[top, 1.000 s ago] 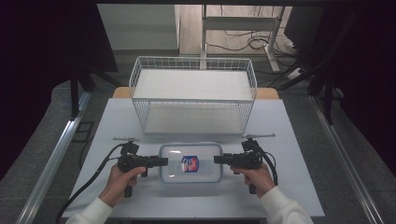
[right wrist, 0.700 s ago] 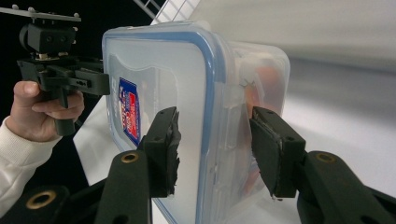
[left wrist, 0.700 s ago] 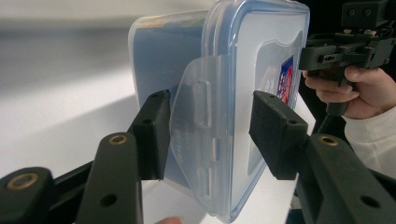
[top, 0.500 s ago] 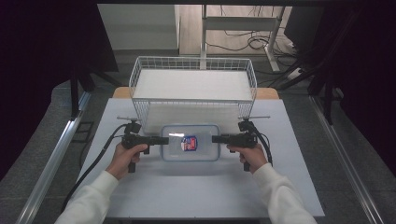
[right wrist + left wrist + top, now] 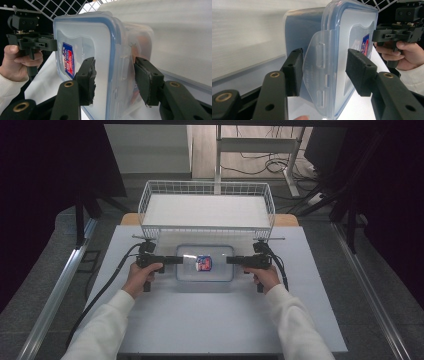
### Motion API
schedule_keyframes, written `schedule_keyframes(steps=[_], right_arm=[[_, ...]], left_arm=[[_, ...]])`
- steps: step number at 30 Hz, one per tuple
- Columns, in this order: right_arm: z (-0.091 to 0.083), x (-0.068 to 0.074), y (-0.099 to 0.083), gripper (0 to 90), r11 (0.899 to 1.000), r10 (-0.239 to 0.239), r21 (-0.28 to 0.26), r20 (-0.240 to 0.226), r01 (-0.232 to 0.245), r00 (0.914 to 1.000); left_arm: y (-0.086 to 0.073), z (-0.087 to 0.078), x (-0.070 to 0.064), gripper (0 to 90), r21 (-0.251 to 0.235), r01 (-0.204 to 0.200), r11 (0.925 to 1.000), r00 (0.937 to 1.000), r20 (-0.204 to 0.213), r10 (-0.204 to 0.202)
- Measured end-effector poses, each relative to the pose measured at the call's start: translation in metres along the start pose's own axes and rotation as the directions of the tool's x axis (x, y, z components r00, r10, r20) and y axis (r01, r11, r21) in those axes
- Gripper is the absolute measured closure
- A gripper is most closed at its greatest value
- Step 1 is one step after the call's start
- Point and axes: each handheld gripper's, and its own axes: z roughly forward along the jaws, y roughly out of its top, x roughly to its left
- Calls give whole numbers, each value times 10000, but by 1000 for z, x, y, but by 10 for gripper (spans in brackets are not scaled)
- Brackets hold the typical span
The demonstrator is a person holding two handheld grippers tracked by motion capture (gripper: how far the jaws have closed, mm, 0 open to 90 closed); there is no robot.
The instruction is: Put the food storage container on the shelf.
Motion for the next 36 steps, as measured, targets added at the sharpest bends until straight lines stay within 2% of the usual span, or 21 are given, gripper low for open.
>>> schedule_keyframes(steps=[4,5,6,12,16,21,24,28,30,32,34,35,36], right_arm=[[2,-2,0,516,9999,10,-134,24,-10,10000],[3,-3,0,514,9998,90,-189,32,-89,10000],[4,-4,0,512,9990,381,-250,75,-379,9992],[5,-4,0,509,9962,774,-424,268,-762,9966],[7,-3,0,507,9922,1135,-580,493,-1106,9923],[8,-7,0,506,9895,1273,-742,467,-1236,9908],[9,-7,-1,496,9872,1453,-736,531,-1413,9880],[10,-5,-2,464,9899,1250,-777,831,-1186,9887],[7,3,-2,395,9937,771,-907,1236,-661,9893],[5,6,-2,376,9944,655,-914,1312,-537,9892],[-4,19,-4,320,9957,-180,-860,1923,351,9812],[-4,19,-4,320,9957,-180,-860,1923,351,9812],[-8,24,-5,320,9937,-549,-841,2049,735,9773]], left_arm=[[0,1,1,487,-49,177,9998,9998,-20,-177],[0,2,2,486,-103,241,9997,9997,-32,-242],[0,2,2,485,-164,298,9994,9995,-35,-299],[2,5,8,480,-418,413,9983,9991,-64,-416],[1,7,9,477,-693,673,9953,9975,-147,-685],[0,9,10,470,-770,662,9948,9975,-187,-678],[-1,12,8,438,-867,680,9939,9965,-434,-720],[-4,14,5,381,-869,626,9942,9970,-394,-662],[-5,11,1,331,-907,425,9950,9973,-564,-477],[-6,4,-5,321,-890,-45,9960,9960,-891,-34],[-8,-2,-11,294,-1075,-147,9941,9932,-1165,21],[-9,-7,-14,294,-1085,-288,9937,9918,-1273,148],[-11,-13,-18,290,-1140,-416,9926,9904,-1357,259]])
